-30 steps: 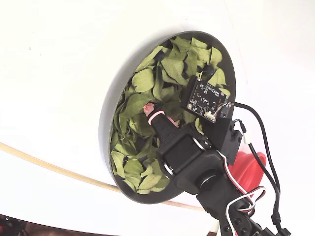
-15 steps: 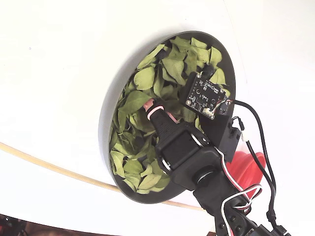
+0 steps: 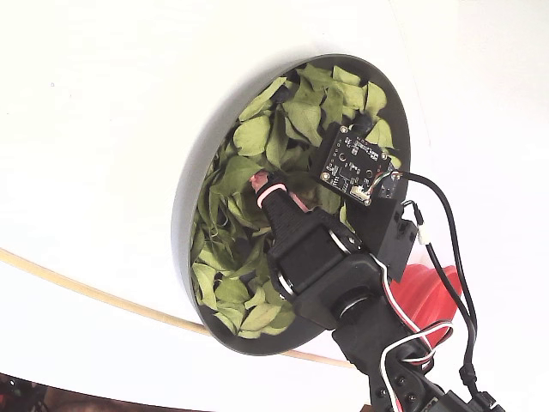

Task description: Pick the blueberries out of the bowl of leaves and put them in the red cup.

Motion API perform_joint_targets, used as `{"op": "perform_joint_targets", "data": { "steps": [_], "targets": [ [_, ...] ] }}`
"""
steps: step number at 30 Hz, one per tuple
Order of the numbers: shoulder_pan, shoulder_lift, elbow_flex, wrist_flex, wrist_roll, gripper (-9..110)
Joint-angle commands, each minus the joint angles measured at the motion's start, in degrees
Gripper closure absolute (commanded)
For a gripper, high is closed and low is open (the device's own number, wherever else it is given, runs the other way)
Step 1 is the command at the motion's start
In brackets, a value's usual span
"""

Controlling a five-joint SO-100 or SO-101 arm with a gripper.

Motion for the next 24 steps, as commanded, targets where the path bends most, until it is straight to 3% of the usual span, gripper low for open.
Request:
{"op": "perform_joint_targets", "data": {
  "steps": [1,24],
  "targets": [
    [0.3,-0.3,-0.8,0.4,-0.8,89],
    [0.9,-3.8,-1.1,-1.5,-2.1,87]
  ]
}}
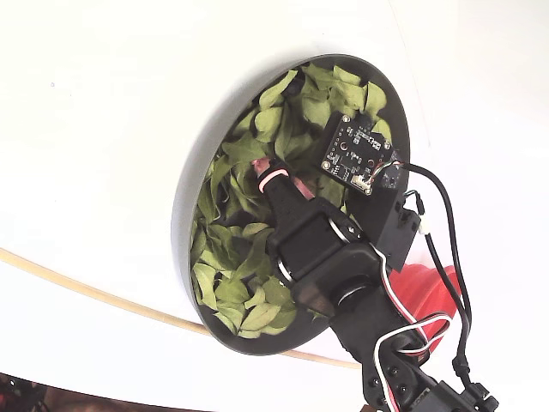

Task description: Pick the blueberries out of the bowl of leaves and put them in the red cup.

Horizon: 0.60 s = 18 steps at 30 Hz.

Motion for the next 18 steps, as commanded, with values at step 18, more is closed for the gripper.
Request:
{"op": "perform_joint_targets", "data": {
  "steps": [18],
  "targets": [
    [1.5,4.1,4.1,2.5,-0.9,86]
  ]
}}
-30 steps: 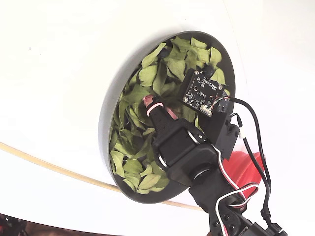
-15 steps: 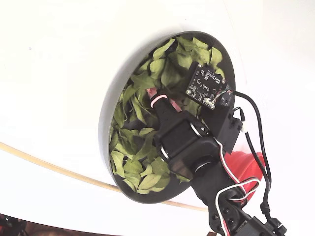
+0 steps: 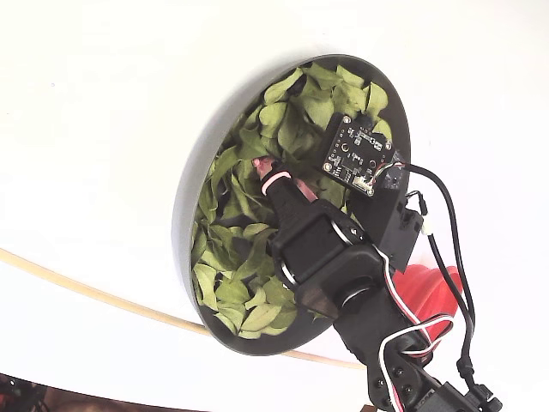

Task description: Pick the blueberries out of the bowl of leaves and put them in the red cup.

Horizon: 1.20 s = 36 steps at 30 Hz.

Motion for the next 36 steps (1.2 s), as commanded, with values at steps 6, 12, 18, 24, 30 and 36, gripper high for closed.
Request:
{"op": "perform_joint_targets", "data": {
  "steps": [6,12,18,24,30,36],
  "targets": [
    [0.8,2.8,1.8,1.1,0.9,86],
    [0.0,3.6,3.0,1.1,1.7,85],
    [-0.7,5.9,3.7,3.2,3.1,84],
    [-0.9,6.9,3.8,4.4,3.5,84],
    [-0.7,5.9,3.7,3.5,3.2,84],
    [-0.4,4.5,3.5,2.6,2.7,84]
  ]
}}
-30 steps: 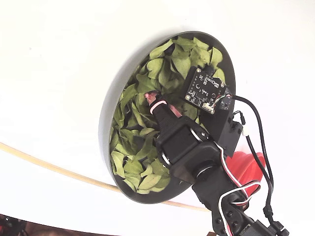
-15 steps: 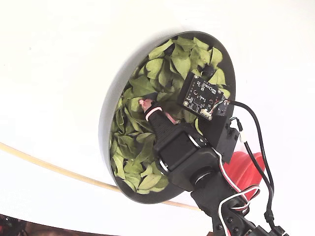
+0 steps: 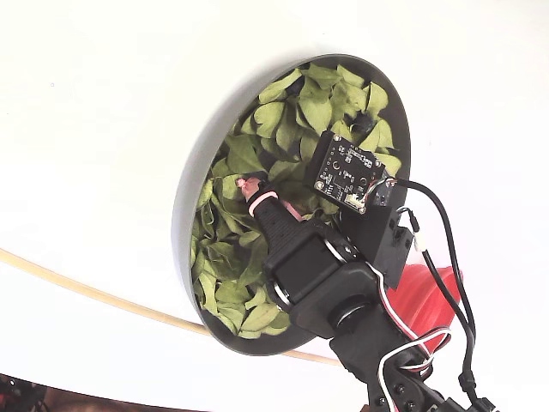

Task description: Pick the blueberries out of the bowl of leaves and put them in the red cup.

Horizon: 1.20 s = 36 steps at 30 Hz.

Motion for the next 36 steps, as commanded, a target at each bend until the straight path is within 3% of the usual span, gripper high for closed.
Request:
{"op": "perform_joint_targets", "data": {
  "steps": [1,36],
  "targets": [
    [0.4,0.6,0.2,-0.4,-0.6,85],
    [0.2,5.7,1.5,2.2,-1.7,91]
  ]
}}
